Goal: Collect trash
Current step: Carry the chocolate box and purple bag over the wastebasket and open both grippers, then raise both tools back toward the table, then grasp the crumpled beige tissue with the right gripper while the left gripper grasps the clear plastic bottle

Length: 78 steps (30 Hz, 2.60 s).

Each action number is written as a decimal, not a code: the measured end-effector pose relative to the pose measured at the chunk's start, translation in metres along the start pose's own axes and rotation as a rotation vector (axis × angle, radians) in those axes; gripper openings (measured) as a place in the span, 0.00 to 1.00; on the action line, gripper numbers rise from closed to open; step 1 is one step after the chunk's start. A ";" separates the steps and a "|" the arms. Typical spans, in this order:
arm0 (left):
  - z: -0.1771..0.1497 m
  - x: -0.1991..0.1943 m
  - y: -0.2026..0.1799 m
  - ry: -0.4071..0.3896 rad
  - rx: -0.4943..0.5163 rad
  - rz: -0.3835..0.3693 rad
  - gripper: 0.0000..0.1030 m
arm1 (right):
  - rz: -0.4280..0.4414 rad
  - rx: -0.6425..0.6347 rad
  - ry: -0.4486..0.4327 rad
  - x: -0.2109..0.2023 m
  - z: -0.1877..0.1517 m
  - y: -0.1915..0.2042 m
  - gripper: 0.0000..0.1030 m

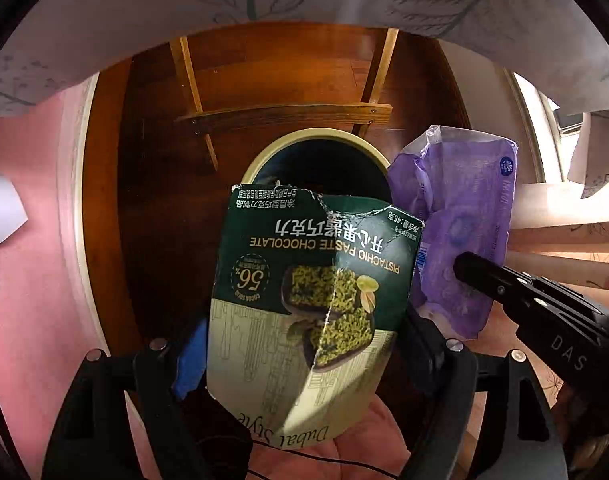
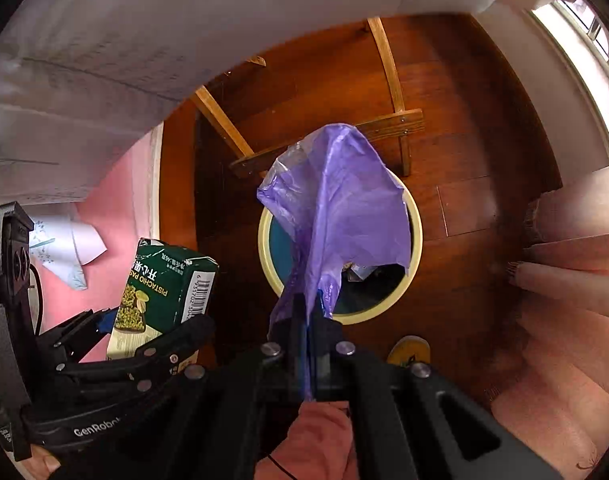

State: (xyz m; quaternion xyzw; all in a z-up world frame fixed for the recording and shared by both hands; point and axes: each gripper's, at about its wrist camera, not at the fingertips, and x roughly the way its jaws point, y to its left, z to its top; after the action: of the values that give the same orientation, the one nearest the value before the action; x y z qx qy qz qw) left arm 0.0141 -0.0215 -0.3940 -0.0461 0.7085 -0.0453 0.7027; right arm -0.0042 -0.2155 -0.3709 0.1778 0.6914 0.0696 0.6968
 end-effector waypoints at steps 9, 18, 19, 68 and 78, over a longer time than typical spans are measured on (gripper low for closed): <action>0.027 0.083 0.010 -0.023 -0.017 -0.010 0.99 | -0.042 0.033 0.054 0.107 0.032 -0.033 0.10; 0.022 0.071 0.028 -0.045 -0.020 0.018 0.99 | -0.046 -0.026 0.037 0.102 0.026 -0.029 0.33; 0.020 0.065 0.030 -0.053 -0.021 0.019 0.99 | -0.044 -0.029 0.030 0.095 0.026 -0.026 0.33; 0.082 -0.469 0.023 -0.635 0.236 0.003 0.99 | -0.119 -0.258 -0.609 -0.400 0.113 0.172 0.52; 0.240 -0.451 -0.025 -0.591 0.225 0.086 0.99 | -0.267 -0.463 -0.539 -0.372 0.297 0.151 0.72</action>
State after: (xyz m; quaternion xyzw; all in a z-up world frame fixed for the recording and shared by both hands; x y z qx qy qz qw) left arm 0.2580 0.0119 0.0540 0.0509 0.4653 -0.0784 0.8802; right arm 0.2986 -0.2483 0.0245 -0.0640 0.4663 0.0835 0.8784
